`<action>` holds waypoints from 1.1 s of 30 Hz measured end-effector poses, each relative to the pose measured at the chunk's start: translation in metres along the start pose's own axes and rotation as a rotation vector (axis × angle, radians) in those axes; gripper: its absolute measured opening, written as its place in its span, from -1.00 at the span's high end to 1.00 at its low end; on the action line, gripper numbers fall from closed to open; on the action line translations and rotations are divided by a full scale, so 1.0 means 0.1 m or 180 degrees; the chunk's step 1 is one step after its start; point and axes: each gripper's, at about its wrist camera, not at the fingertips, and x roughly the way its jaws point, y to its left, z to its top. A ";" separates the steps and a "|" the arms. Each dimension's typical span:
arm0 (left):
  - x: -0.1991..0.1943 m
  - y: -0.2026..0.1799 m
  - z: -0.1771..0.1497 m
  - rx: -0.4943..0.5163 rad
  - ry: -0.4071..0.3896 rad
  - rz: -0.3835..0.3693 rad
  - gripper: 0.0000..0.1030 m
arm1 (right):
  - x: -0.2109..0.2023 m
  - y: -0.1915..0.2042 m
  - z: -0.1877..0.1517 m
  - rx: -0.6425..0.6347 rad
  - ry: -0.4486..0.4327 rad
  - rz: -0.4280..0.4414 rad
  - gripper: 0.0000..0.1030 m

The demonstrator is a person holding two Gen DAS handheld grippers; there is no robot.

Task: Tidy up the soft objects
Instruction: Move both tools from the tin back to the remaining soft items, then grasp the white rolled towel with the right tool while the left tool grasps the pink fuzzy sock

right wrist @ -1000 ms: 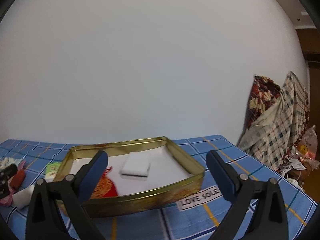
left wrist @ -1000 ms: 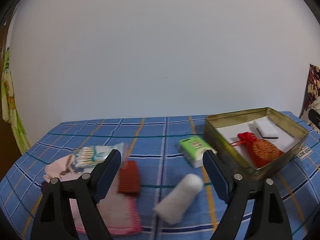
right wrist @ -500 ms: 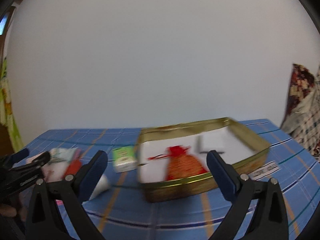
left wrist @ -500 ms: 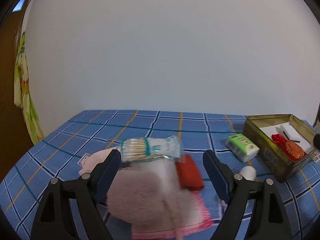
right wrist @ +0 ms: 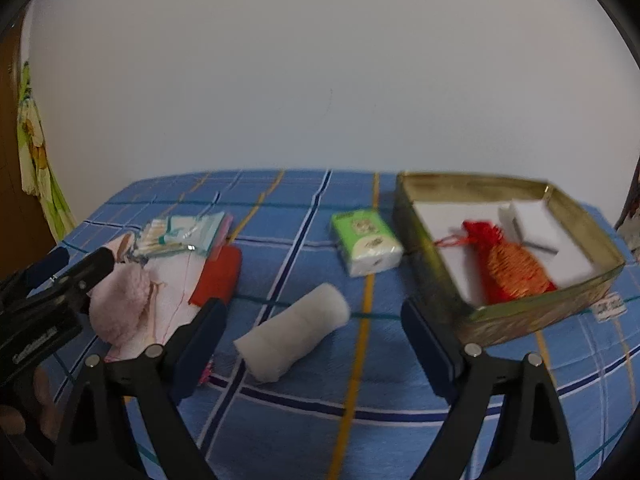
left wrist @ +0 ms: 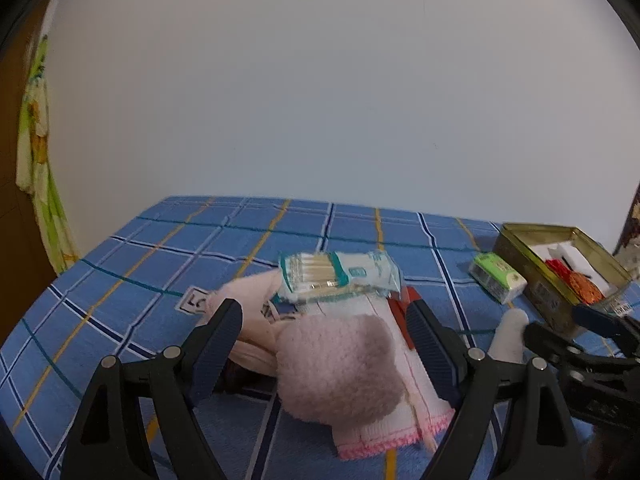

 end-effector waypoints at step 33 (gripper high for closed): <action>0.30 0.15 -0.07 -0.0445 0.0640 -0.0212 0.42 | 0.10 0.08 0.12 -0.0263 0.0002 0.0746 0.40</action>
